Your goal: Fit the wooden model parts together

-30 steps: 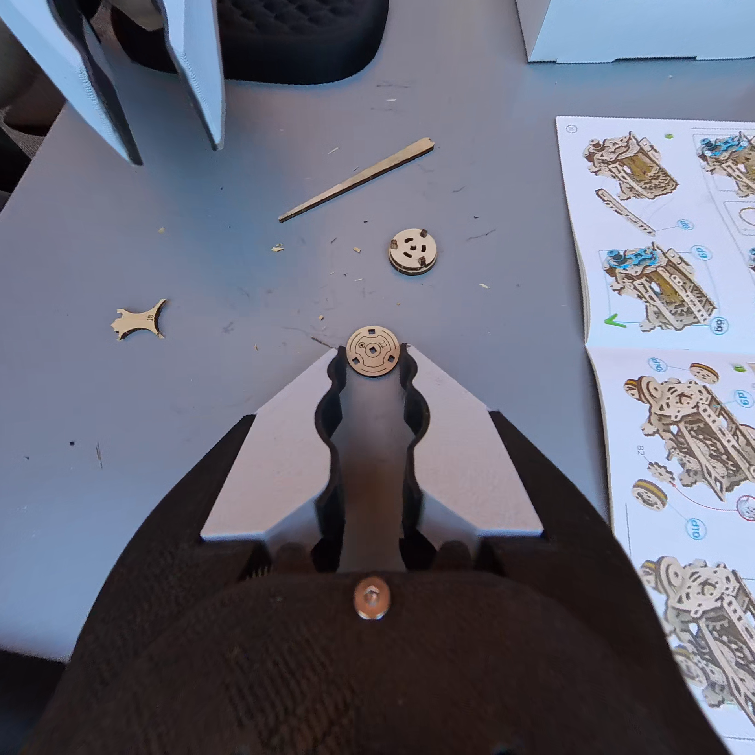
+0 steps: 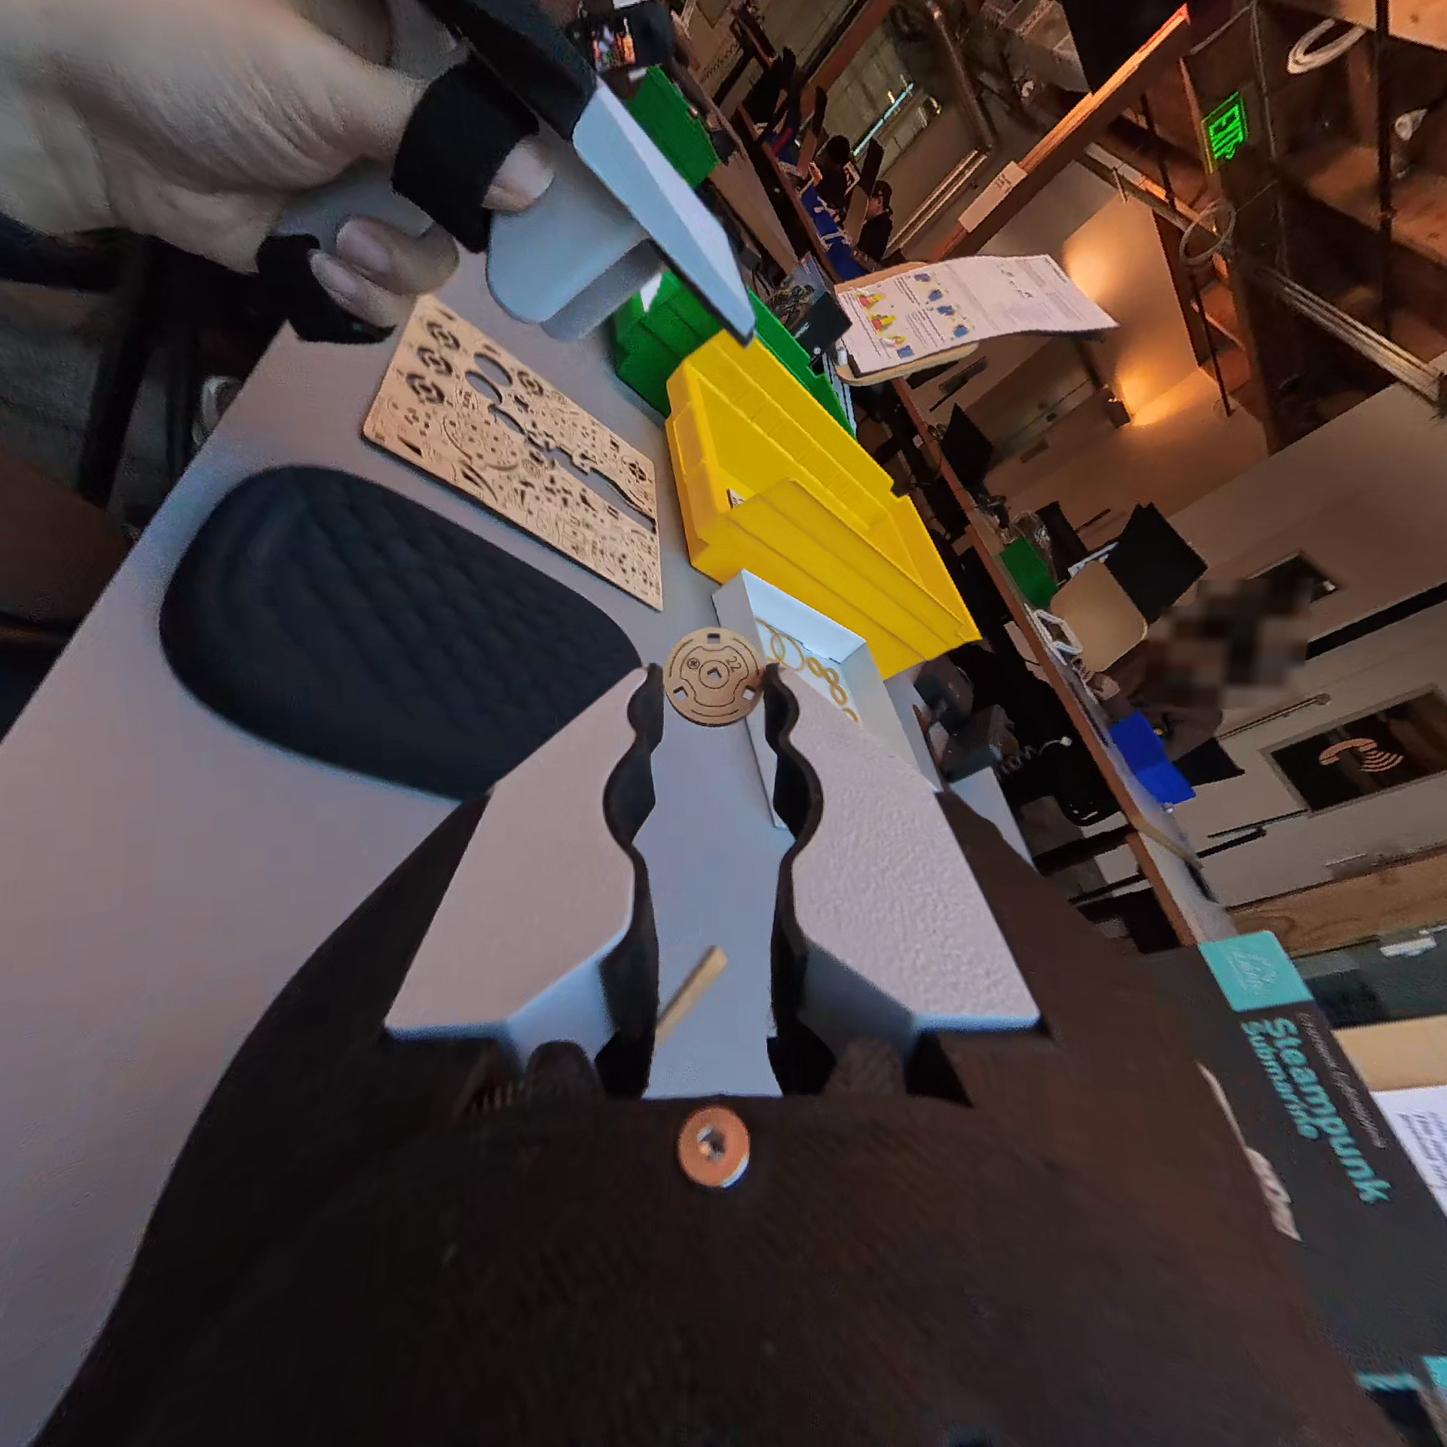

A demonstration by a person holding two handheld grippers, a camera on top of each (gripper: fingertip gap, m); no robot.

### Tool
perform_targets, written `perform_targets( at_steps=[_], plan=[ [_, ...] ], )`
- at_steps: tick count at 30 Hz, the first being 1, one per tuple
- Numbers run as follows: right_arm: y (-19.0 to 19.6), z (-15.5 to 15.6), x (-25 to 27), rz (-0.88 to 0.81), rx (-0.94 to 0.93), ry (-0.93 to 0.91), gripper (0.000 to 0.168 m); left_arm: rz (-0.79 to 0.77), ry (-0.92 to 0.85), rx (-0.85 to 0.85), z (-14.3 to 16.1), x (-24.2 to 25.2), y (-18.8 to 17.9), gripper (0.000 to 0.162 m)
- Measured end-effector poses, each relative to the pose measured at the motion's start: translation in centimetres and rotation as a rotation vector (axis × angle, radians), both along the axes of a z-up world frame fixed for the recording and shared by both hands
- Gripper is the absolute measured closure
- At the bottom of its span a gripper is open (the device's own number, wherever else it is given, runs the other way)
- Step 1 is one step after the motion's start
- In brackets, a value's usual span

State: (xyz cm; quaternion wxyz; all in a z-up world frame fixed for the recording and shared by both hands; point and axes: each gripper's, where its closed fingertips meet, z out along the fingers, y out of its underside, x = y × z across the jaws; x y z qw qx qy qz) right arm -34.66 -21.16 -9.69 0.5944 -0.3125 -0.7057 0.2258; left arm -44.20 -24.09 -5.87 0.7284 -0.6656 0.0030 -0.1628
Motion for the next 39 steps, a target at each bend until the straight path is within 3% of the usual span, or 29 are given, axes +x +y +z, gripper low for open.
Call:
perform_targets(
  at_steps=[3, 7, 11, 16, 22, 27, 31, 39],
  plan=[
    [-2.0, -1.0, -4.0, 0.004, -0.124, 0.012, 0.143, 0.255, 0.043, 0.071, 0.9, -7.3, -3.7, 0.158],
    [-4.4, -2.3, -8.5, 0.023, -0.251, -0.03, 0.143, 0.61, 0.019, 0.115, -0.4, -16.0, -9.6, 0.158],
    [-6.0, -3.4, -12.9, 0.053, -0.335, -0.124, 0.143, 0.637, -0.107, 0.242, -1.5, -18.8, -12.1, 0.157],
    [-8.1, -5.7, -17.8, 0.125, -0.481, -0.316, 0.144, 0.715, -0.119, 0.347, -3.6, -21.0, -13.0, 0.157],
    [-8.7, -7.1, -22.6, 0.208, -0.539, -0.516, 0.144, 0.628, -0.246, 0.437, -3.9, -22.4, -14.1, 0.158],
    [-8.9, -7.6, -24.6, 0.297, -0.478, -0.603, 0.144, 0.573, -0.246, 0.374, -4.3, -22.2, -12.9, 0.162],
    [-8.9, -9.4, -25.0, 0.327, -0.363, -0.674, 0.143, 0.619, -0.199, 0.312, -4.5, -22.2, -12.2, 0.162],
    [-8.8, -10.9, -25.6, 0.381, -0.36, -0.739, 0.143, 0.732, -0.084, 0.203, -4.9, -22.0, -11.2, 0.162]
  ],
)
